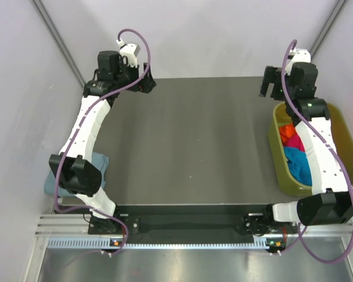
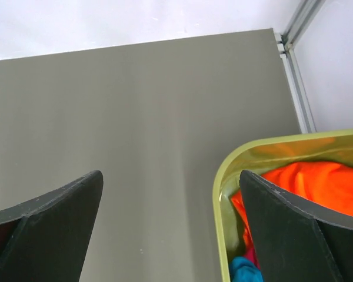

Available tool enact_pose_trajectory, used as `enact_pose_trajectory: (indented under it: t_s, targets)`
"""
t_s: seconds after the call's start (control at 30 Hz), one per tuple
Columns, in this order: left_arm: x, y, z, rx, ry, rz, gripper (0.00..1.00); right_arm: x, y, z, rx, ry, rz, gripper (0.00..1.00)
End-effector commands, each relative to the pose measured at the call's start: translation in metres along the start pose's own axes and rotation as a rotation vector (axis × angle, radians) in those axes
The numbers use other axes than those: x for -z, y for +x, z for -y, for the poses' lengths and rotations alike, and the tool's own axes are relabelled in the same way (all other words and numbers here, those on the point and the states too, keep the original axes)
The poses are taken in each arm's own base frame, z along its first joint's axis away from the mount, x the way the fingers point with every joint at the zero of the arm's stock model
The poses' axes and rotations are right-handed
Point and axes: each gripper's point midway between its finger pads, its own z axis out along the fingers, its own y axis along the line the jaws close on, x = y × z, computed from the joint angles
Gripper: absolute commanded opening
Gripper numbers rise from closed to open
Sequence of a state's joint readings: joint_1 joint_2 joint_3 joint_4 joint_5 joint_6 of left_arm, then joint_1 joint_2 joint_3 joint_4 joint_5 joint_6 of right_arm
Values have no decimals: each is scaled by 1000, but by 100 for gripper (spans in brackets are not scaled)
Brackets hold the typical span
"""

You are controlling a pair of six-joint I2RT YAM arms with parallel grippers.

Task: Fold and stack the t-shirts
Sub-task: Grab the tshirt from the pile

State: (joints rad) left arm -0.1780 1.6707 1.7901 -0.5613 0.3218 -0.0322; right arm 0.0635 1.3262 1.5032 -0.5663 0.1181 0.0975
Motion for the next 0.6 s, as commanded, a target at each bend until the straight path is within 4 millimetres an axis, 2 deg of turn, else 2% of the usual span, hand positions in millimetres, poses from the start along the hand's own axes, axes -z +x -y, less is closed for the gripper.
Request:
enact_pose_trajectory:
  t_s: [0.0,0.27,0.33,0.43,0.47,0.53,0.57]
  targets:
    - [22,-28,14,-18,25,92,93,11,-22,7,9,34,90,100]
    - [18,-11,-5,-40,-65,54,92,2,-19,18,166,63,70,100]
    - [19,-10,-5,-38,-62,48,92,3,-17,15,153,39,70,100]
    - [16,-10,-3,-26,-51,48,92,1,-13,19,5,-2,53,100]
    - [15,-9,-2,-23,-46,47,92,-1,-8,41,-53,36,36,100]
    - [14,-9,-1,-19,-34,48,91,-6,0,56,-143,43,-1,100]
    - [13,-8,-2,-19,-40,45,91,-5,3,81,-180,98,-19,100]
